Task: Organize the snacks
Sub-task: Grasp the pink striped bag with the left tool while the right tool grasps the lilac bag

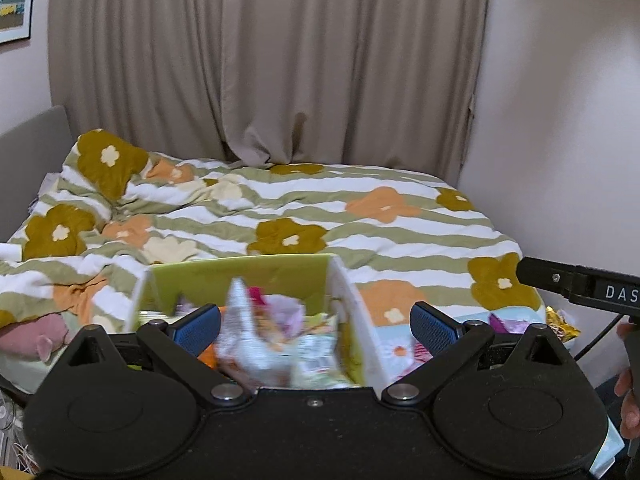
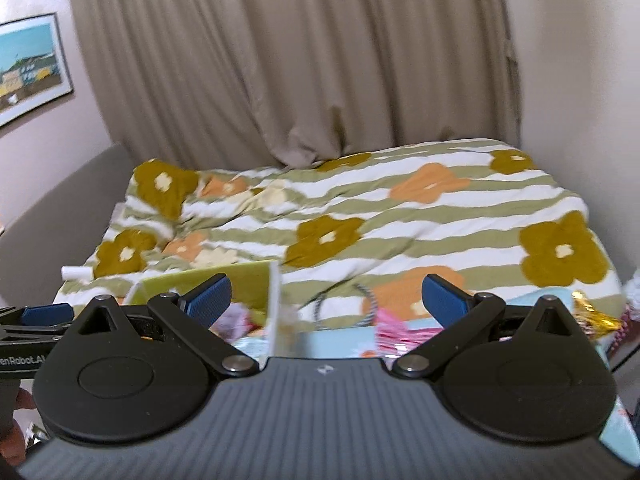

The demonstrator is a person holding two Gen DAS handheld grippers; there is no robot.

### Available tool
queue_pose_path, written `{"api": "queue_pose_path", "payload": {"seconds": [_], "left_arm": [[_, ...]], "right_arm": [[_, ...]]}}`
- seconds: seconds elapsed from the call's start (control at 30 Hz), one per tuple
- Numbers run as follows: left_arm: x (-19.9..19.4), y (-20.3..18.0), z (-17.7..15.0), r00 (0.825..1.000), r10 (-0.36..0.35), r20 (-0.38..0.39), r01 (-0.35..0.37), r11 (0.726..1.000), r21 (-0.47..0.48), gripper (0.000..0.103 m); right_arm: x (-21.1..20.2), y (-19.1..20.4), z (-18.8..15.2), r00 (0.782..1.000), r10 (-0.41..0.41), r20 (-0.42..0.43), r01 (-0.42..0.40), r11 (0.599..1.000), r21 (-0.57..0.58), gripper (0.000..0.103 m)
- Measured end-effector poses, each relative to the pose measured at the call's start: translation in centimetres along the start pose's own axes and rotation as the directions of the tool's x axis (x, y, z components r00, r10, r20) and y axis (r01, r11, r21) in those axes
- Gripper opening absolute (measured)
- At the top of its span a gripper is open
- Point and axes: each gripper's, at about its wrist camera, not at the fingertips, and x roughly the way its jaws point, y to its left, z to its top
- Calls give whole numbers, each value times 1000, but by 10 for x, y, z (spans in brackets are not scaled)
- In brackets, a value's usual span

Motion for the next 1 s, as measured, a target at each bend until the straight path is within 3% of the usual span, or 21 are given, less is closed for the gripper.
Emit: {"api": "queue_pose_path", "payload": {"seconds": [0.2, 0.4, 0.6, 1.0], "left_arm": [[24, -60, 0, 1000, -18, -23, 18, 1000, -1, 102], [72, -110, -6, 995, -53, -83, 54, 998, 10, 102], [130, -156, -20, 985, -38, -169, 57, 993, 104, 102], [209, -178, -51, 950, 21, -312, 41, 981, 190, 102]], "right_arm": [[-3, -67, 2, 999, -15, -34, 14, 1000, -23, 103], [8, -135, -4, 995, 5, -103, -5, 1000, 4, 103], [30, -188, -13, 986, 26, -168, -25, 1000, 3, 103], [83, -228, -32, 953, 100, -287, -98, 995, 22, 103]]}}
